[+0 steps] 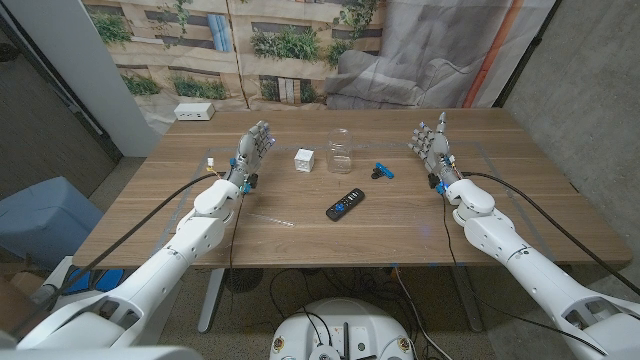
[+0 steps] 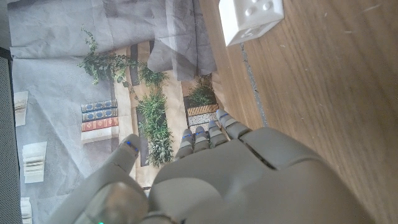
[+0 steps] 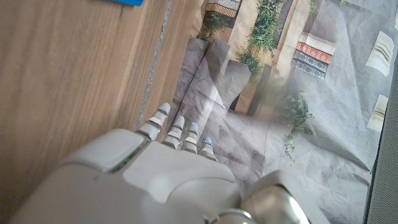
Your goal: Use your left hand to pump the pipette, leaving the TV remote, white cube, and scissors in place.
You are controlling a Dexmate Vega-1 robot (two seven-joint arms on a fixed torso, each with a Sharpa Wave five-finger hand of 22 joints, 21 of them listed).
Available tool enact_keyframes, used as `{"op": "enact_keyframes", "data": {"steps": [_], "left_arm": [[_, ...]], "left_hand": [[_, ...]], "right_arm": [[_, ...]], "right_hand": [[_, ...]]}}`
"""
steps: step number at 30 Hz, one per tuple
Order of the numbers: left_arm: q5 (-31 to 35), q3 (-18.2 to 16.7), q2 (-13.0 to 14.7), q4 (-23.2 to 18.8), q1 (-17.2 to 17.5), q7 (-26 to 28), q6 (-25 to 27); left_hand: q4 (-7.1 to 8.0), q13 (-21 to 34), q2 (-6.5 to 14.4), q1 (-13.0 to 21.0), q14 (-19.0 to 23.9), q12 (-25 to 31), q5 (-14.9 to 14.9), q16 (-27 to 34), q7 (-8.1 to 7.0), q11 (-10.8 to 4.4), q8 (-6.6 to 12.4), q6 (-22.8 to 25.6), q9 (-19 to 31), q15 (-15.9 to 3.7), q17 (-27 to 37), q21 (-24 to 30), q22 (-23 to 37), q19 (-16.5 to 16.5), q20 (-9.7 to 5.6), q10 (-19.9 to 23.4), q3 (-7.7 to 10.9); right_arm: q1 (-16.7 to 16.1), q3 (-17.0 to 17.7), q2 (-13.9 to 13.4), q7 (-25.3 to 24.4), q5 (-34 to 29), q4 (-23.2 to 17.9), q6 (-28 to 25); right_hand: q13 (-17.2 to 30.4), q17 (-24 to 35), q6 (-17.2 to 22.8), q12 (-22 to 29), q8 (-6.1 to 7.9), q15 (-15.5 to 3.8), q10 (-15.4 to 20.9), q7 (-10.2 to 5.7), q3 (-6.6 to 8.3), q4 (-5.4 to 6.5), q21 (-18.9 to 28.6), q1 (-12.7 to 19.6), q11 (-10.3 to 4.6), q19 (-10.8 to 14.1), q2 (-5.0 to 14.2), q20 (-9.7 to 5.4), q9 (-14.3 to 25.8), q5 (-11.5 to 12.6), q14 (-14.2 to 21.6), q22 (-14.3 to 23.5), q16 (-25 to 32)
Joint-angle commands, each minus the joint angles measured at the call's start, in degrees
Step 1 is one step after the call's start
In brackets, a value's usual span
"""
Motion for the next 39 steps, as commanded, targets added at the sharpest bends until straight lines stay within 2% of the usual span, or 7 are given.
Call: {"op": "enact_keyframes", "data": {"steps": [1, 14, 18, 24, 39], "left_arm": [[1.51, -0.55, 1.83, -2.69, 0.56, 2.26, 0.93], [4.19, -1.55, 5.89, -6.13, 2.18, 4.2, 1.91], [7.02, -1.14, 7.6, -6.72, 2.09, 4.52, 1.41], [9.22, -1.21, 9.81, -8.05, 2.83, 4.23, 0.65], [15.6, -2.6, 15.76, -13.81, 7.52, 6.52, -0.66]], "left_hand": [[-0.41, 0.25, 3.18, 0.47, -0.24, 0.37, 0.23, 0.21, 0.05, 0.25, 0.28, 0.48, 0.31, 0.07, 0.16, 0.24, 0.2, 0.58, -1.24, 0.31, 0.46], [-2.56, 0.24, 3.35, 1.76, 0.19, 0.32, 0.04, 0.14, -0.46, -0.1, 0.15, 1.39, 0.34, -0.31, 0.14, 0.16, 0.12, 0.91, -1.23, 0.91, 0.93], [-3.86, 0.25, 3.48, 2.65, 0.26, 0.27, 0.1, 0.1, -0.8, -0.46, 0.15, 1.74, 0.36, -0.47, 0.15, 0.06, 0.07, 0.97, -1.3, 1.06, 1.38], [-7.5, 0.28, 3.48, 5.15, 0.56, 0.39, 0.37, 0.1, -1.3, -0.84, 0.28, 2.6, 0.39, -1.03, 0.17, -0.08, 0.02, 1.18, -1.44, 2.04, 2.49], [-13.48, 0.32, 2.45, 9.3, 1.74, 0.58, 0.52, 0.23, -2.18, -2.53, 0.94, 5.41, 0.44, -2.34, 0.2, 0.01, 0.03, 2.43, -2.06, 4.27, 3.25]], "right_arm": [[-0.01, 0.0, 0.0, 0.01, 0.0, 0.03, 0.02], [0.04, -0.01, 0.02, 0.01, -0.01, 0.06, 0.01], [0.03, -0.01, 0.02, 0.01, -0.01, 0.06, 0.01], [-0.01, 0.01, -0.02, 0.02, 0.01, 0.02, 0.01], [-0.02, 0.01, -0.01, 0.0, 0.0, -0.01, 0.0]], "right_hand": [[0.3, 0.22, 0.15, 0.12, 0.36, -4.55, -0.2, -0.52, -0.36, 0.04, 0.23, 0.01, -0.37, 0.27, 3.34, 0.09, 0.31, 0.32, -0.6, 0.28, 0.34], [0.29, 0.22, 0.11, 0.08, 0.35, -4.51, -0.26, -0.5, -0.37, 0.03, 0.21, 0.01, -0.35, 0.23, 3.31, 0.13, 0.31, 0.31, -0.58, 0.28, 0.35], [0.29, 0.22, 0.22, 0.12, 0.39, -4.5, -0.17, -0.51, -0.37, 0.03, 0.21, 0.01, -0.15, 0.23, 3.31, 0.11, 0.31, 0.31, -0.55, 0.28, 0.36], [0.3, 0.22, 0.22, 0.21, 0.39, -4.53, 0.05, -0.51, -0.37, 0.03, 0.22, 0.01, -0.34, 0.25, 3.31, 0.09, 0.31, 0.31, -0.55, 0.28, 0.37], [0.3, 0.22, 0.21, 0.2, 0.38, -4.51, 0.01, -0.53, -0.37, 0.03, 0.22, 0.01, -0.39, 0.25, 3.31, 0.09, 0.31, 0.32, -0.6, 0.28, 0.34]]}}
